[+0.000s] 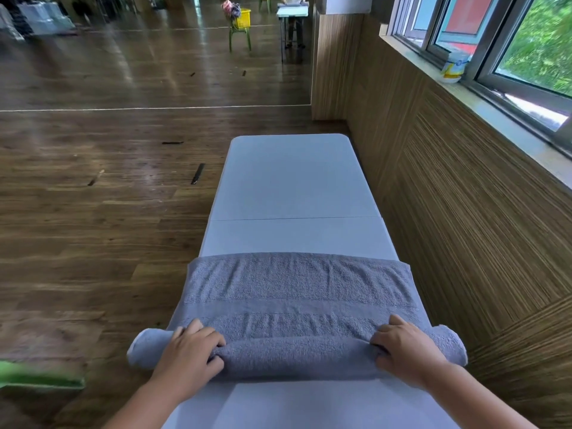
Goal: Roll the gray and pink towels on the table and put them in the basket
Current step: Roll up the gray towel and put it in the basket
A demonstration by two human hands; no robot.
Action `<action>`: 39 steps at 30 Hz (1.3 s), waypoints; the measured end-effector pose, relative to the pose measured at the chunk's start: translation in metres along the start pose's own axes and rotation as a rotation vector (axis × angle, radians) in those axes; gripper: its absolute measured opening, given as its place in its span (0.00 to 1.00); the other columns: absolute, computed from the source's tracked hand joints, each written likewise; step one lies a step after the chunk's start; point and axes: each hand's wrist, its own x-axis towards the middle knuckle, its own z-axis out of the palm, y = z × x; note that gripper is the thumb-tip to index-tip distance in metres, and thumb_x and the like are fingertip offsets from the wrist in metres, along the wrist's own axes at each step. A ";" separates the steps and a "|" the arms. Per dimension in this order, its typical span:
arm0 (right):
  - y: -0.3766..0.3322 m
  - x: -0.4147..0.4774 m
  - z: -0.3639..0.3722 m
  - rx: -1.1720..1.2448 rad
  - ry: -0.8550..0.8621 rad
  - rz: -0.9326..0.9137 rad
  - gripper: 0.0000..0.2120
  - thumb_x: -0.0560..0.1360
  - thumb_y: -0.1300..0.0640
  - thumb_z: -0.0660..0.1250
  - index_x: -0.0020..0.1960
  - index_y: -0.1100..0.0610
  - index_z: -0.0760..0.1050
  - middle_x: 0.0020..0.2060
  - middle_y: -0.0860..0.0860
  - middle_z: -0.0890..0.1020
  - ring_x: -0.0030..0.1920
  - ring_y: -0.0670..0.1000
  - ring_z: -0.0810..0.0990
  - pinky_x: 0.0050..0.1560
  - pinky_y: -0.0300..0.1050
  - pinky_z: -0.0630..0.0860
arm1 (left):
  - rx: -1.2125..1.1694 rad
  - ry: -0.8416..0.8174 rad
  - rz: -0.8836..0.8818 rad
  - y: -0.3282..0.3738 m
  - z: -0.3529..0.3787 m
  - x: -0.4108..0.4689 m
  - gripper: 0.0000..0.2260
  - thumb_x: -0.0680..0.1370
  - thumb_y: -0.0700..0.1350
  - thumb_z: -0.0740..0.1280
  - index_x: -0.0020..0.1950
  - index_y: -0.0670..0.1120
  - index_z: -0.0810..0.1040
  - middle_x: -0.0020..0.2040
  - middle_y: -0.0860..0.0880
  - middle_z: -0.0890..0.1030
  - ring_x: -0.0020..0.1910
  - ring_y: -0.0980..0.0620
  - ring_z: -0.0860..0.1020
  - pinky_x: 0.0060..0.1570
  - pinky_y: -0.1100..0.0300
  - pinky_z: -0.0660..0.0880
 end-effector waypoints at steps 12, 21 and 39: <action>-0.007 -0.006 -0.003 0.015 0.110 -0.017 0.15 0.62 0.41 0.65 0.46 0.44 0.77 0.41 0.39 0.77 0.44 0.48 0.76 0.40 0.43 0.76 | -0.051 -0.084 -0.012 -0.001 0.000 0.007 0.22 0.64 0.64 0.69 0.56 0.60 0.77 0.56 0.65 0.75 0.56 0.57 0.74 0.51 0.55 0.75; -0.003 0.009 -0.008 0.045 0.029 0.028 0.11 0.65 0.43 0.63 0.31 0.50 0.71 0.38 0.41 0.70 0.42 0.47 0.69 0.38 0.42 0.70 | 0.016 0.012 0.003 0.001 0.003 0.015 0.09 0.62 0.57 0.64 0.39 0.56 0.78 0.40 0.62 0.75 0.45 0.55 0.71 0.42 0.55 0.71; -0.018 0.030 -0.008 -0.027 0.102 -0.065 0.09 0.57 0.44 0.65 0.31 0.48 0.70 0.29 0.40 0.74 0.37 0.47 0.71 0.35 0.41 0.69 | 0.008 -0.020 0.027 0.018 0.006 0.032 0.14 0.62 0.57 0.65 0.45 0.56 0.80 0.42 0.62 0.78 0.46 0.55 0.72 0.45 0.55 0.70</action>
